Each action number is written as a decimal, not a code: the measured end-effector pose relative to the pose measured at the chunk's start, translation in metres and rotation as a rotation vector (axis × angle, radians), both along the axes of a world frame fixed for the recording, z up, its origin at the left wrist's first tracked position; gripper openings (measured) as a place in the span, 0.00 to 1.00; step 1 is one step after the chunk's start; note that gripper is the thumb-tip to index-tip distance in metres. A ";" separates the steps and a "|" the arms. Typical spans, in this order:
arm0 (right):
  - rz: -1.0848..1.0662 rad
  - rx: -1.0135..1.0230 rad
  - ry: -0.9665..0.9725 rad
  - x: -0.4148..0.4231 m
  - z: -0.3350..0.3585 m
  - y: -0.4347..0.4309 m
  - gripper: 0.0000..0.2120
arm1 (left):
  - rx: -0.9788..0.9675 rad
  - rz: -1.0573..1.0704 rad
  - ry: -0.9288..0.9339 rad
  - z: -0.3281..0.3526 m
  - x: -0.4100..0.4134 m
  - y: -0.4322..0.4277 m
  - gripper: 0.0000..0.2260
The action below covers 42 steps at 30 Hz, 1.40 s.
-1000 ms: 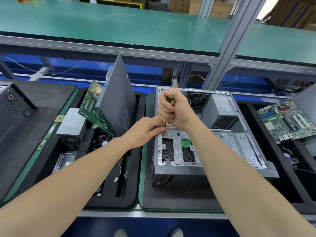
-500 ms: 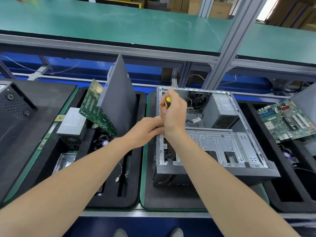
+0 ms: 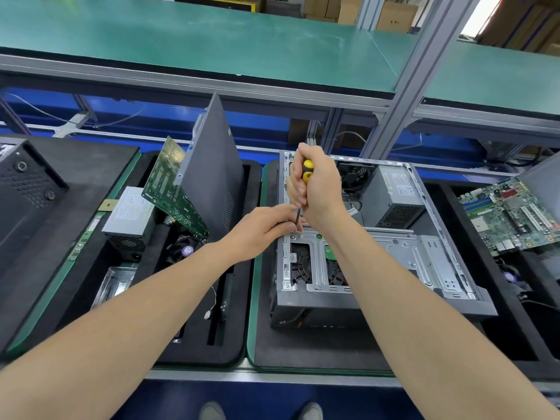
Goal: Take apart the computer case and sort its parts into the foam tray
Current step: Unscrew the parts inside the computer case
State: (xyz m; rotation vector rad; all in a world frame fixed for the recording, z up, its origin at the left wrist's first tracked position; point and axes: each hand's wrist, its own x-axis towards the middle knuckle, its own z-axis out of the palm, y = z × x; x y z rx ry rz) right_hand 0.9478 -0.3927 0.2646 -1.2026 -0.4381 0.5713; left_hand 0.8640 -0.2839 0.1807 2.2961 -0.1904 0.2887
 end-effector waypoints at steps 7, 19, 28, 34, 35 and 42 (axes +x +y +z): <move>-0.018 -0.020 -0.003 -0.001 -0.006 -0.001 0.20 | 0.018 0.015 0.012 -0.006 0.000 0.002 0.09; -0.013 -0.105 -0.027 -0.003 -0.003 -0.006 0.23 | 0.010 -0.001 0.023 -0.006 -0.001 0.005 0.08; -0.514 -0.212 -0.221 -0.041 -0.016 0.011 0.18 | -0.016 -0.007 -0.036 0.006 -0.002 0.001 0.18; -0.361 -0.150 -0.244 -0.024 -0.011 0.009 0.21 | 0.022 -0.041 0.008 -0.004 0.001 0.006 0.07; -0.334 -0.148 -0.227 -0.020 -0.008 0.008 0.20 | 0.036 -0.044 0.009 -0.006 0.002 0.008 0.08; -0.188 -0.123 -0.134 -0.009 -0.001 0.004 0.20 | 0.061 -0.019 0.016 -0.005 0.002 0.006 0.11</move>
